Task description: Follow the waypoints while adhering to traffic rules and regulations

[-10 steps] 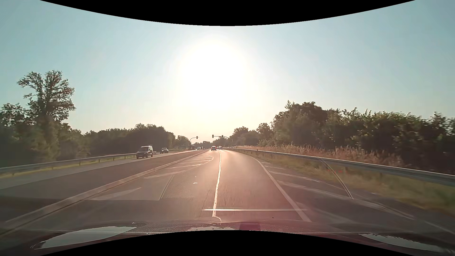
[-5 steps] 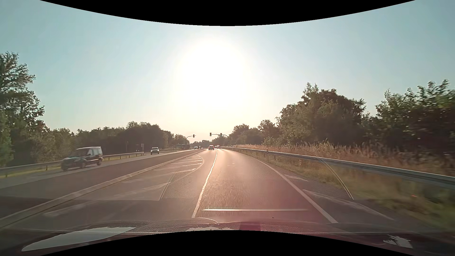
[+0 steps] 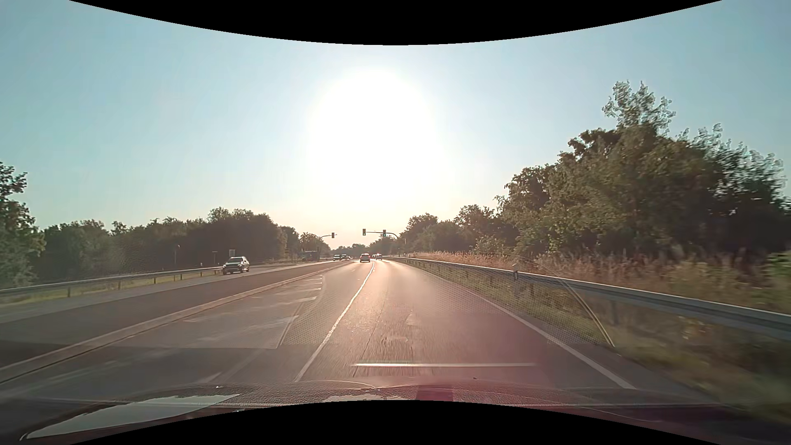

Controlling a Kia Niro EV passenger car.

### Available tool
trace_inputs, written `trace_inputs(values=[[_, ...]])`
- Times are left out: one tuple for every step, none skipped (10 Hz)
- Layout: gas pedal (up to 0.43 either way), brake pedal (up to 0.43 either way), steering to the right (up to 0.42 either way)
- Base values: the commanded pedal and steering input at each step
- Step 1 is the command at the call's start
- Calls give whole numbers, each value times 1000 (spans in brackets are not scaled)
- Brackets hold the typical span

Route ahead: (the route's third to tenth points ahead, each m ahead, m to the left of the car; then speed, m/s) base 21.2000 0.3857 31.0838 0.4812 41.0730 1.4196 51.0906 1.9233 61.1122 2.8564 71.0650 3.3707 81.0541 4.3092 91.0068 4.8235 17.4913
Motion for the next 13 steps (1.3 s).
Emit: trace_inputs(values=[[260,0,-7],[260,0,-7],[260,0,-8],[260,0,-9],[260,0,-11],[260,0,-11],[260,0,-11],[260,0,-12],[260,0,-12],[260,0,-12],[260,0,-12],[260,0,-12],[260,0,-12]])
